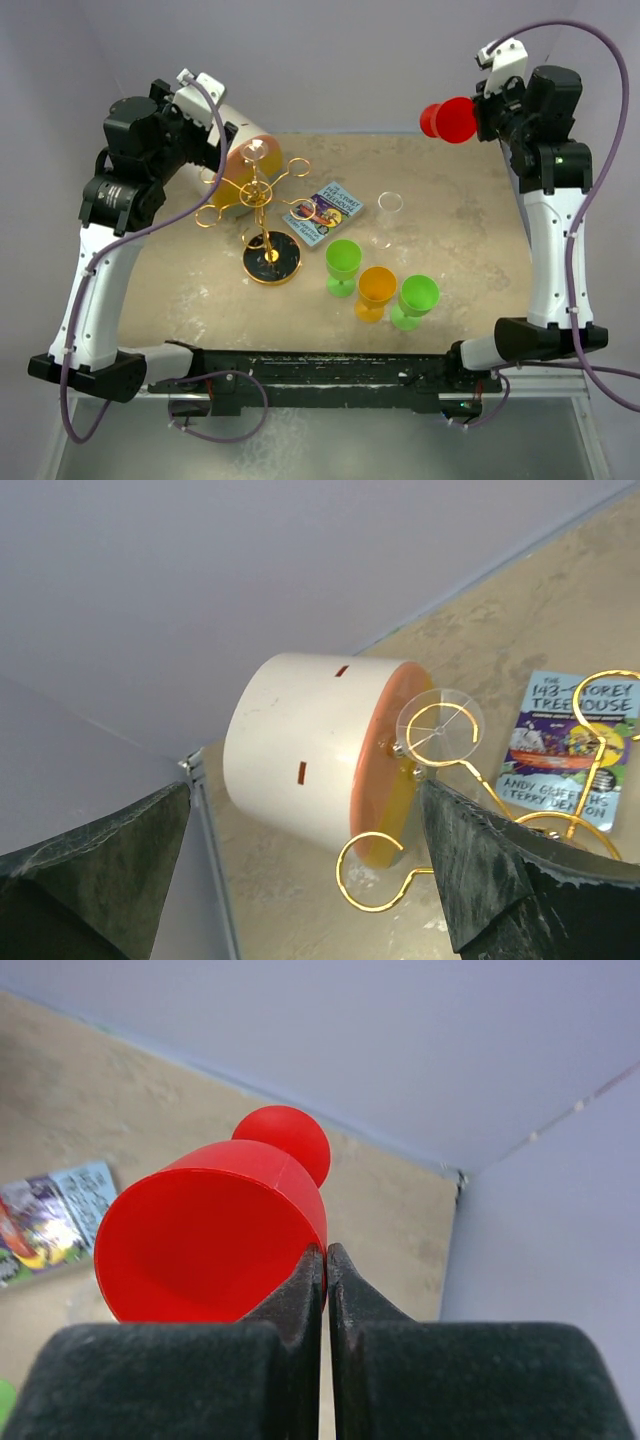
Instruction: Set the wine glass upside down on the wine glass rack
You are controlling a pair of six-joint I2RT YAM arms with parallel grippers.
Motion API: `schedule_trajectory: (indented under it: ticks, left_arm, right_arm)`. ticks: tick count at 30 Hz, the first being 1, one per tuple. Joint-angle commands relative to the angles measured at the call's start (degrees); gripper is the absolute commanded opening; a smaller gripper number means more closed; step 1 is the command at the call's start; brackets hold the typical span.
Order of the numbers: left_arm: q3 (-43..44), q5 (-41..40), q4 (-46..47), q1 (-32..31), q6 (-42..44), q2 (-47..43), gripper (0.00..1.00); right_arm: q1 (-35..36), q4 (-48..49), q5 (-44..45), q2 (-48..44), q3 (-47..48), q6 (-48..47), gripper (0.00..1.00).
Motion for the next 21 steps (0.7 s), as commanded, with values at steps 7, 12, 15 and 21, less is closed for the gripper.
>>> schedule_trajectory:
  ticks: [7,12,15,21]
  left_arm:
    - [2.6,18.4,1.6,2.1,-11.3,-2.8,0.99]
    - [2.4,23.5,3.2,2.5,-15.5,-1.8,1.0]
    - [2.9,28.4,5.7,2.4,-19.0,0.1,0.98]
    - [6.3,37.0,11.9,2.1,-30.2,6.5,0.91]
  right_arm:
    - [10.7,10.7,-10.6,0.5,8.7,5.7,0.0]
    - [12.6,12.5,-19.8,1.6,10.9,9.6,0.0]
    - [13.4,16.3,-23.3,0.9,9.8,13.3,0.0]
    - [14.5,19.9,-27.8,1.5,10.0,17.0,0.0]
